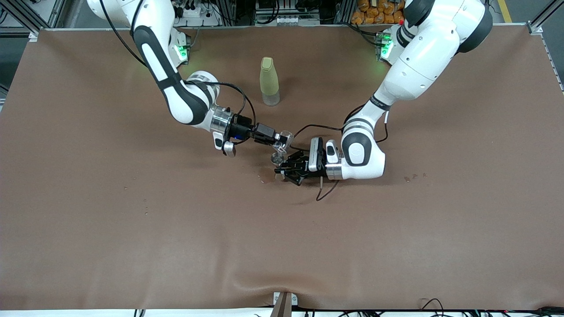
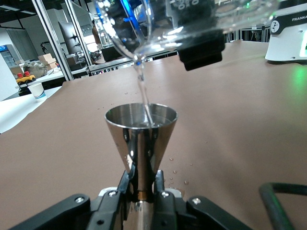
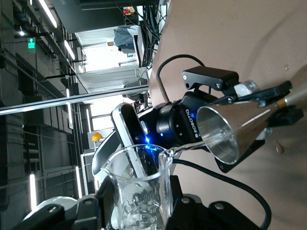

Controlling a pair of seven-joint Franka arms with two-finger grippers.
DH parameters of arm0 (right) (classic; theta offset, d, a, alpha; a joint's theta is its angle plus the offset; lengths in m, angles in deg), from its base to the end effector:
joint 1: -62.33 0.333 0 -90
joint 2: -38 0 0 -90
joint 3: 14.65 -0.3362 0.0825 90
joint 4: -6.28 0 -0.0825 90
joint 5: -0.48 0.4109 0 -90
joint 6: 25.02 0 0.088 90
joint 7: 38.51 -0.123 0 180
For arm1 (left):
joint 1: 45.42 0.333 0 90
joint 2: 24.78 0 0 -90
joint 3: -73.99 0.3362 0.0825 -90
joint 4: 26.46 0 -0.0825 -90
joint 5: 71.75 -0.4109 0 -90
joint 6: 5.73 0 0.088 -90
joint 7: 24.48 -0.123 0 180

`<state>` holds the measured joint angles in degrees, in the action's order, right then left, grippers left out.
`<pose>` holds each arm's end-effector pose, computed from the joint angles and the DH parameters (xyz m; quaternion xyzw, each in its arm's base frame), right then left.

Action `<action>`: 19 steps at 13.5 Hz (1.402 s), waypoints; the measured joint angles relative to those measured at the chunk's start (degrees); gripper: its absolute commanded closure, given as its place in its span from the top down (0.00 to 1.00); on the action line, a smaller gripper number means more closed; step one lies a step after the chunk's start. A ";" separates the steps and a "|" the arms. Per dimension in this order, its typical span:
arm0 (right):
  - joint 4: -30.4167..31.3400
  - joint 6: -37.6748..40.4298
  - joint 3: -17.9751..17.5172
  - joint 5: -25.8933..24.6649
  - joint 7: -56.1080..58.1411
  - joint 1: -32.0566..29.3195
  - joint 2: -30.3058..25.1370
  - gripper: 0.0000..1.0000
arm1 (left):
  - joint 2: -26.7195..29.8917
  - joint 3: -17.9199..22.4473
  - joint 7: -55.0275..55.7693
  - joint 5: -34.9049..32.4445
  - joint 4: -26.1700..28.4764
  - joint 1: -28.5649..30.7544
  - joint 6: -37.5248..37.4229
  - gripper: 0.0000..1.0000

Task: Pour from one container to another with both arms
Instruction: 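Tilt the beaker further with the right gripper, pouring liquid into the jigger, then turn the beaker upright with the right gripper while the left gripper withdraws the jigger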

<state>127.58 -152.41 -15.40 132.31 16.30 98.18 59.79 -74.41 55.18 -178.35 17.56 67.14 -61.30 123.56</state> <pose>0.4819 0.3988 0.2378 -0.7450 0.1647 -0.0456 0.6448 0.5853 -0.4210 0.1268 0.4754 -0.6500 0.4495 0.3866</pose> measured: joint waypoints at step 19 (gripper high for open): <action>-0.26 3.09 1.51 4.20 2.84 -1.66 1.26 0.02 | -0.04 0.28 0.00 -0.04 0.50 1.64 0.00 0.00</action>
<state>127.32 -149.32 -13.88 136.50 19.14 96.52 61.05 -74.45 55.46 -178.35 17.53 67.64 -59.65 123.56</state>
